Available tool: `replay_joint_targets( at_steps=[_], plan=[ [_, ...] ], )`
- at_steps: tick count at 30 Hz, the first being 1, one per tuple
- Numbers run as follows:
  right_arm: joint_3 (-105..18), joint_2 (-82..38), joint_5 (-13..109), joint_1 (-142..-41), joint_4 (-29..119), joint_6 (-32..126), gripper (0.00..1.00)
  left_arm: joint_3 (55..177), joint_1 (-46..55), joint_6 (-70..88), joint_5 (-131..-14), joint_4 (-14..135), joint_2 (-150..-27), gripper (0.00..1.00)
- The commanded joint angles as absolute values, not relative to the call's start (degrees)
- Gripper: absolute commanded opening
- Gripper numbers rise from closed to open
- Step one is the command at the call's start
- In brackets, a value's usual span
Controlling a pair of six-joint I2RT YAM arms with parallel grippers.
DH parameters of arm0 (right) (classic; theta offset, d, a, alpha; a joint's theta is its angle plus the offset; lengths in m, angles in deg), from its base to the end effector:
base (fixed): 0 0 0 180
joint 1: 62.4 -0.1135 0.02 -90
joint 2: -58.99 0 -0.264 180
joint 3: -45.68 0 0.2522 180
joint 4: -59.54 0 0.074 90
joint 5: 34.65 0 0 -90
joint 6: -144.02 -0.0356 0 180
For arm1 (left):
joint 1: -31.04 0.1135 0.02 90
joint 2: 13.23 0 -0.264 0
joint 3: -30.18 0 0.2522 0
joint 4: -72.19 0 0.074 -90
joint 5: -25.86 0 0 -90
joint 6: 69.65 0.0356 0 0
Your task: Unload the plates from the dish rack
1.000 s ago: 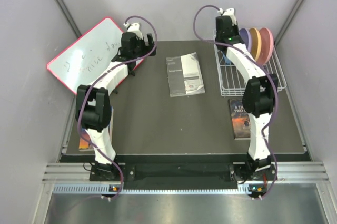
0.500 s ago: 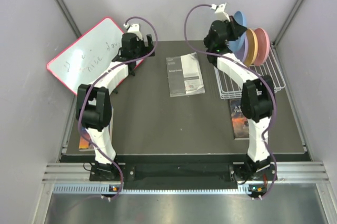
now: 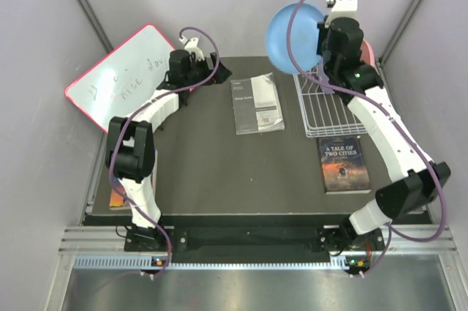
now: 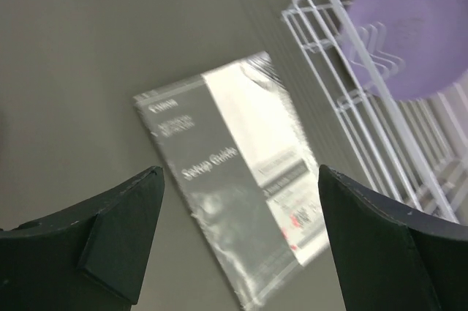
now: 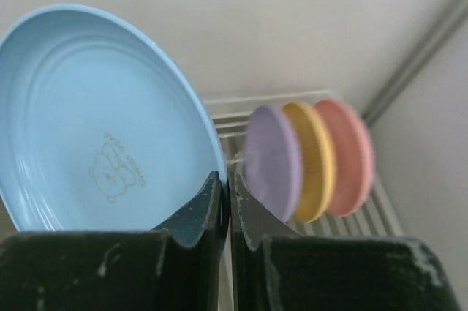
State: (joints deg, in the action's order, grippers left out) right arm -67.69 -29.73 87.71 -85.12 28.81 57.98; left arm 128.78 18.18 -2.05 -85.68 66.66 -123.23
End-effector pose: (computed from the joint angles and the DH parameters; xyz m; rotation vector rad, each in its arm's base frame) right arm 0.3273 0.1164 0.4716 0.0372 1.6648 -0.2251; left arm 0.4455 -0.1151 0.2805 0.1088 1.9148 -0.7704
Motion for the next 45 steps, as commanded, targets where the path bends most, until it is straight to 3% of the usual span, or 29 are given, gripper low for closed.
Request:
replay_joint_targets(
  at_steps=[1, 10, 17, 20, 21, 23, 24, 28, 29, 30, 34, 39, 45],
  plan=[
    [-58.5, -27.3, 66.2, -85.6, 25.9, 44.4, 0.00, 123.4, 17.4, -10.5, -94.8, 76.5, -118.1, 0.90],
    [-48.2, -24.4, 60.3, -85.5, 34.0, 40.5, 0.00, 111.1, 14.4, -16.9, -95.6, 86.7, -111.2, 0.90],
    [-45.6, -26.0, 56.6, -85.5, 37.3, 38.7, 0.00, 109.1, 10.8, -19.2, -96.1, 90.3, -111.5, 0.89],
    [-44.6, -26.1, 55.5, -85.6, 38.6, 37.8, 0.00, 109.2, 10.0, -20.1, -96.8, 91.3, -112.8, 0.70],
    [-44.3, -26.2, 55.5, -85.5, 38.8, 37.6, 0.00, 109.2, 9.9, -20.5, -97.0, 91.9, -113.0, 0.37],
    [-44.0, -26.2, 55.5, -85.5, 38.8, 37.4, 0.00, 109.1, 9.9, -21.2, -97.1, 92.4, -113.5, 0.07],
    [-43.8, -26.3, 55.6, -85.5, 38.8, 37.3, 0.00, 109.2, 9.9, -21.1, -96.9, 91.8, -113.3, 0.00],
    [-43.7, -26.3, 57.7, -85.3, 37.3, 37.8, 0.03, 108.9, 9.7, -16.6, -93.2, 84.7, -110.9, 0.00],
    [-43.7, -26.3, 58.4, -85.3, 37.1, 38.0, 0.12, 108.8, 9.6, -15.4, -92.0, 81.8, -110.1, 0.00],
    [-43.6, -26.1, 59.1, -85.2, 36.4, 38.4, 0.45, 108.6, 9.6, -14.0, -89.6, 76.8, -109.4, 0.00],
    [-43.1, -24.9, 64.4, -84.2, 35.0, 40.1, 0.62, 102.2, 9.5, -9.2, -82.7, 67.2, -102.9, 0.00],
    [-43.2, -25.3, 62.7, -79.1, 34.4, 40.8, 0.66, 90.0, 9.7, -10.1, -74.2, 64.1, -92.4, 0.00],
    [-45.6, -27.9, 57.7, -73.0, 32.9, 40.6, 0.66, 83.6, 9.8, -12.0, -64.7, 55.4, -82.9, 0.00]
  ],
)
